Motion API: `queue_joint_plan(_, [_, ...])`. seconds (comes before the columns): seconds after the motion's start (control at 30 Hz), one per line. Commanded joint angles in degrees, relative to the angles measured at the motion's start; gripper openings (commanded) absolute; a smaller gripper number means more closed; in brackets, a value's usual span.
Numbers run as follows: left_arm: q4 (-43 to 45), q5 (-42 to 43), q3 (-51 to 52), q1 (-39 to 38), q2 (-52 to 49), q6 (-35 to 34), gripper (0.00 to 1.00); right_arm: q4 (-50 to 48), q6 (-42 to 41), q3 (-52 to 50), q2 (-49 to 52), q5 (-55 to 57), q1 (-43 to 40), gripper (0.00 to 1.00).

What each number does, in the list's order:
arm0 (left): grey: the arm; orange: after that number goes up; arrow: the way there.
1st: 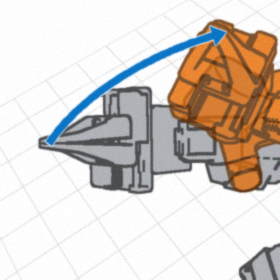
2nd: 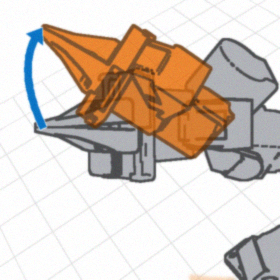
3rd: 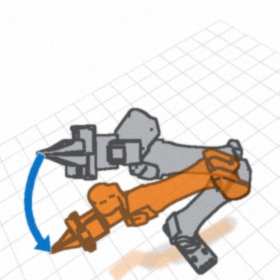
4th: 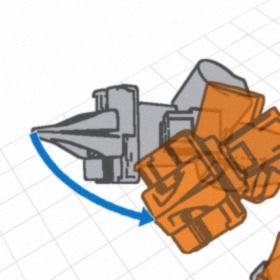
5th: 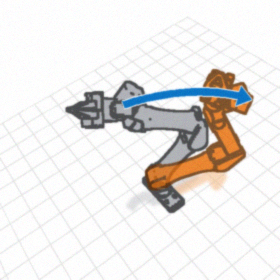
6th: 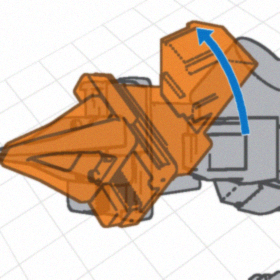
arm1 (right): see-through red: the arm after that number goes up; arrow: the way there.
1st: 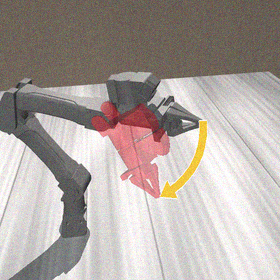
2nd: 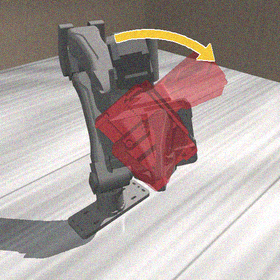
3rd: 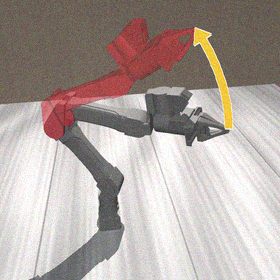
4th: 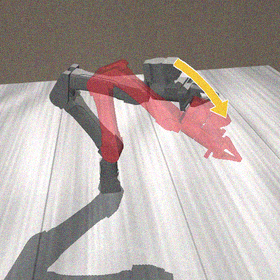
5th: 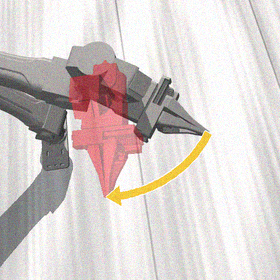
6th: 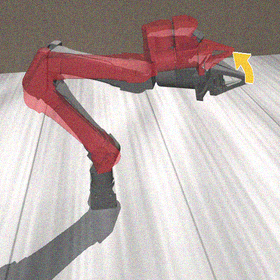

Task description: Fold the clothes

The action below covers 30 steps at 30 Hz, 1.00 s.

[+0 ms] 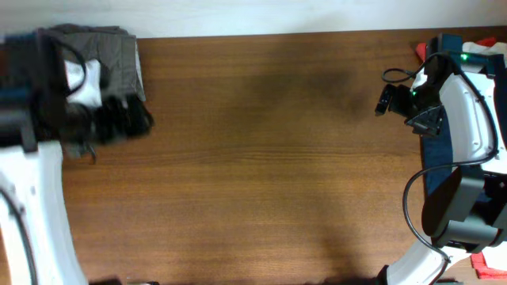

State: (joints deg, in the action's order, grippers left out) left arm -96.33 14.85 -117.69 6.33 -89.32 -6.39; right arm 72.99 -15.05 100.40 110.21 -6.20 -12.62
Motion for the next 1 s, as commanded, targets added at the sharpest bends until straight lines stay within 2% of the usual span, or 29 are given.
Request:
queue_joint_plan(0.0, [-0.37, 0.79, 6.29, -2.58, 7.72, 1.14, 0.99, 0.11, -0.39, 0.87, -0.79, 0.70, -0.15, 0.99])
queue_joint_plan(0.23, [0.55, 1.42, 6.80, -2.62, 9.90, 1.11, 0.99, 0.11, -0.39, 0.87, -0.79, 0.70, -0.15, 0.99])
queue_joint_plan(0.27, [3.10, 1.49, 8.07, -3.56, 9.90, 1.11, 0.99, 0.11, -0.39, 0.87, -0.79, 0.70, -0.15, 0.99])
queue_joint_plan(0.33, [13.77, 0.28, 11.69, -7.15, 11.43, 1.38, 0.99, 0.11, -0.39, 0.87, -0.79, 0.70, -0.15, 0.98])
queue_joint_plan(0.4, [24.63, -4.20, 18.14, -10.91, 15.21, 1.36, 0.99, 0.11, -0.39, 0.87, -0.79, 0.70, -0.15, 0.99])
queue_joint_plan(0.47, [33.68, -7.41, 31.63, -11.91, 23.23, 1.36, 0.99, 0.11, -0.39, 0.87, -0.79, 0.70, -0.15, 0.99])
queue_joint_plan(0.57, [36.26, -8.07, 49.37, -11.91, 38.29, 1.33, 0.99, 0.11, -0.39, 0.87, -0.79, 0.70, -0.15, 0.99])
queue_joint_plan(0.67, [36.46, -9.51, 56.83, -11.65, 48.19, 1.33, 0.99, 0.11, -0.39, 0.87, -0.79, 0.70, -0.15, 0.99])
queue_joint_plan(0.7, [39.52, -10.43, 61.20, -10.21, 52.85, 1.36, 0.99, 0.11, -0.39, 0.87, -0.79, 0.70, -0.15, 0.99])
queue_joint_plan(0.8, [57.77, -10.19, 76.59, -8.50, 63.32, 1.33, 0.99, 0.11, -0.39, 0.87, -0.79, 0.70, -0.15, 0.99])
queue_joint_plan(0.87, [74.82, -10.19, 89.05, -8.50, 69.55, 1.33, 0.99, 0.11, -0.39, 0.87, -0.79, 0.70, -0.15, 0.99])
queue_joint_plan(0.93, [85.94, -10.38, 98.12, -8.22, 74.05, 1.36, 0.99, 0.11, -0.39, 0.87, -0.79, 0.70, -0.15, 0.99])
queue_joint_plan(0.97, [88.70, -10.93, 101.37, -8.22, 76.06, 1.36, 0.99, 0.11, -0.39, 0.87, -0.79, 0.70, -0.15, 0.99])
